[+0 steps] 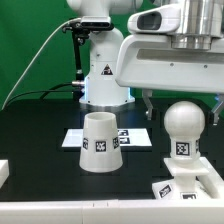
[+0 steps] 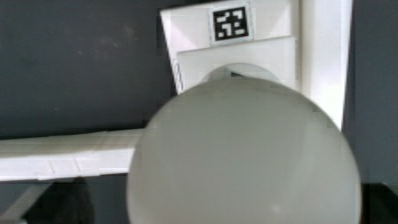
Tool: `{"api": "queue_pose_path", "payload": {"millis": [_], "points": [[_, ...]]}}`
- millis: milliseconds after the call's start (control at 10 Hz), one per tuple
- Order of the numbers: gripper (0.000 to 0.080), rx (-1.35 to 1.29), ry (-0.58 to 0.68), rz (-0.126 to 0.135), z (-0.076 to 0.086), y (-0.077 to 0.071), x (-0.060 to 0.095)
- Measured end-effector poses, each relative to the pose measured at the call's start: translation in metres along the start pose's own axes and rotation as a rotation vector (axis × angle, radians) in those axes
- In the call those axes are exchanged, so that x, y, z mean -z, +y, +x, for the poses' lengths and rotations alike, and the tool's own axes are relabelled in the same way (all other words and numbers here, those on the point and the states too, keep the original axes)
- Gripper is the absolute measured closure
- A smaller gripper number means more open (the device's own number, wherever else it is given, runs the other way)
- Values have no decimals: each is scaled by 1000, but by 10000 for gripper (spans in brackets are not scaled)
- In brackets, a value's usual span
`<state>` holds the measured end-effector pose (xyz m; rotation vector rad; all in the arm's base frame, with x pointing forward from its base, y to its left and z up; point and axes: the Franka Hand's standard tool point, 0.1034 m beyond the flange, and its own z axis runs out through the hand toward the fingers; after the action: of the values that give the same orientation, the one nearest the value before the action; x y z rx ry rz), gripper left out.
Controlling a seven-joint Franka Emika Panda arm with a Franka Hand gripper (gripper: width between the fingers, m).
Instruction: Assemble lamp
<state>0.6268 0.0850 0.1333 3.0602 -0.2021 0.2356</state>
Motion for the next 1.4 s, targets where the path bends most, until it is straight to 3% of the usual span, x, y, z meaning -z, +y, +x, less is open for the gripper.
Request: {"api": "queue_pose_path", "payload": {"millis": [100, 300, 400, 600, 900, 1100, 1200, 1300, 1400], "points": [[100, -12, -4, 12, -1, -1, 0], [100, -59, -9, 66, 1, -3, 2], [100, -70, -2, 77, 1, -7, 0], [100, -68, -13, 80, -3, -14, -1], [100, -120, -14, 81, -2, -12, -2], [364, -242, -18, 80, -2, -12, -2], [364, -342, -20, 79, -3, -13, -3], [564, -452, -21, 74, -8, -17, -8], [698, -516, -27, 71, -10, -19, -10]]}}
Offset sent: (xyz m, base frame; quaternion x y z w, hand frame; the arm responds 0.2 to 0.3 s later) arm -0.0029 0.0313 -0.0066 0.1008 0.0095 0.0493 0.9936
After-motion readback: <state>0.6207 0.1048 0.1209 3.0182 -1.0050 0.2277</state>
